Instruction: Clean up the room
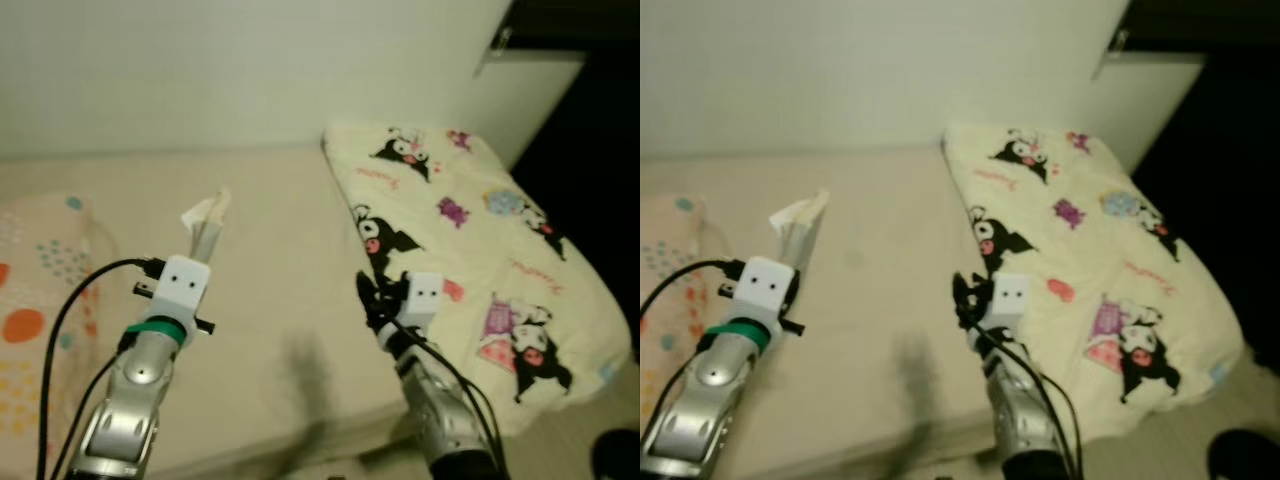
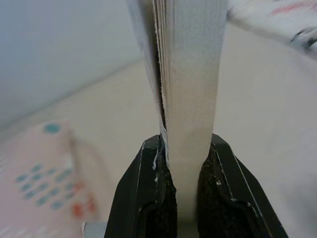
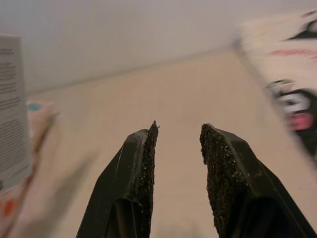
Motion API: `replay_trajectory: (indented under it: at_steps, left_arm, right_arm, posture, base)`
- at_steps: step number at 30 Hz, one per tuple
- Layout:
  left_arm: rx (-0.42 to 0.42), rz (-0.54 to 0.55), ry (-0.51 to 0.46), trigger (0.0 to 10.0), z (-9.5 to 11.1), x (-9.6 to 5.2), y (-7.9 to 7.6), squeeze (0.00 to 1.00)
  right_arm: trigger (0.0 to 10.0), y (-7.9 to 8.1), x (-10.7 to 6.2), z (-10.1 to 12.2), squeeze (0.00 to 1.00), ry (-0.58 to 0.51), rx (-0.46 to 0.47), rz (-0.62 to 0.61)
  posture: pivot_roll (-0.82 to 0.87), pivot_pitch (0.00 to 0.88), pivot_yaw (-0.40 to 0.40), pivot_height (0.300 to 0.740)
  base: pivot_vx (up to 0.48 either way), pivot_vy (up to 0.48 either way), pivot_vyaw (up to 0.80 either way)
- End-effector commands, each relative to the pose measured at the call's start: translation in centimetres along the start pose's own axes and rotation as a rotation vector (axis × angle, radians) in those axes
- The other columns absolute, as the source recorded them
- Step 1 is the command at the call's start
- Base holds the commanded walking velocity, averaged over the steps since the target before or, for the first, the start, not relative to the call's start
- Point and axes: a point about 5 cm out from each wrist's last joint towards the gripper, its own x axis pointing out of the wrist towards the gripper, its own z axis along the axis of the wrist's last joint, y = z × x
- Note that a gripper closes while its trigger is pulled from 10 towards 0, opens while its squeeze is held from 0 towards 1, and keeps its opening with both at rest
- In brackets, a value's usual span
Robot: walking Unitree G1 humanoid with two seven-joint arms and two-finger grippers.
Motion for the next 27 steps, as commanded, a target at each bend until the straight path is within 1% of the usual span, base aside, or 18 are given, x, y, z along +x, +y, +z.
replay_trajectory:
  at_steps: [1, 2, 4, 7, 13, 16, 19, 23, 25, 26, 27]
  left_arm:
    - [0.026, 0.017, -0.019, 10.0, 0.2, 0.0, 0.1, 0.0]
    - [0.045, 0.019, -0.027, 10.0, 0.3, 0.0, 0.1, 0.0]
    - [0.054, 0.015, -0.032, 10.0, 0.3, 0.0, 0.1, 0.0]
    - [0.087, 0.0, -0.038, 10.0, 0.3, 0.1, -0.1, 0.0]
    - [0.081, 0.007, -0.032, 10.0, 0.2, 0.0, 0.0, 0.0]
    - [0.08, 0.011, -0.029, 10.0, 0.1, 0.1, 0.1, 0.0]
    - [0.066, 0.013, -0.026, 10.0, 0.2, 0.1, 0.1, 0.0]
    - [0.073, 0.001, -0.031, 10.0, 0.1, 0.0, -0.1, 0.0]
    - [0.099, -0.057, -0.037, 10.0, -0.2, -0.2, -0.5, 0.0]
    - [0.174, -0.115, -0.059, 10.0, -0.4, -0.4, -1.0, 0.0]
    - [0.228, -0.156, -0.074, 10.0, -0.5, -0.6, -1.3, 0.0]
  right_arm:
    - [10.0, -0.4, -0.3, -0.4, 0.0, 0.016, -0.008, -0.012]
    - [10.0, -0.4, -0.3, -0.4, 0.0, 0.015, -0.008, -0.013]
    - [10.0, -0.4, -0.3, -0.4, 0.0, 0.015, -0.007, -0.013]
    - [10.0, -0.4, -0.3, -0.4, 0.0, 0.013, -0.006, -0.015]
    - [10.0, -0.3, -0.4, -0.4, 0.0, 0.011, -0.004, -0.018]
    - [10.0, -0.3, -0.4, -0.4, 0.0, 0.011, -0.004, -0.018]
    - [10.0, -0.4, -0.3, -0.4, 0.0, 0.011, -0.003, -0.018]
    - [10.0, -0.3, -0.4, -0.4, 0.0, 0.01, -0.002, -0.017]
    - [10.0, -0.3, -0.3, -0.5, 0.0, 0.011, -0.002, -0.015]
    - [10.0, -0.3, -0.3, -0.5, 0.0, 0.011, -0.001, -0.014]
    - [10.0, -0.3, -0.3, -0.5, 0.0, 0.011, 0.0, -0.013]
  posture:
    - [0.1, 0.056, -0.016, 0.74]
    - [0.1, 0.056, -0.016, 0.74]
    - [0.09, 0.058, -0.014, 0.74]
    - [0.09, 0.058, -0.014, 0.74]
    - [0.09, 0.063, -0.009, 0.74]
    - [0.09, 0.063, -0.009, 0.74]
    - [0.09, 0.063, -0.009, 0.74]
    - [0.1, 0.065, -0.009, 0.74]
    - [0.1, 0.065, -0.009, 0.74]
    - [0.1, 0.065, -0.009, 0.74]
    - [0.1, 0.065, -0.009, 0.74]
  base:
    - [0.0, 0.0, 0.0]
    - [0.0, 0.0, 0.0]
    - [0.0, 0.0, 0.0]
    - [0.0, -0.446, 0.0]
    - [0.0, -0.47, 0.0]
    - [0.0, -0.277, 0.0]
    - [0.0, 0.0, 0.0]
    - [0.0, 0.0, 0.0]
    - [0.0, 0.0, 0.0]
    - [0.0, 0.0, 0.0]
    - [0.0, 0.0, 0.0]
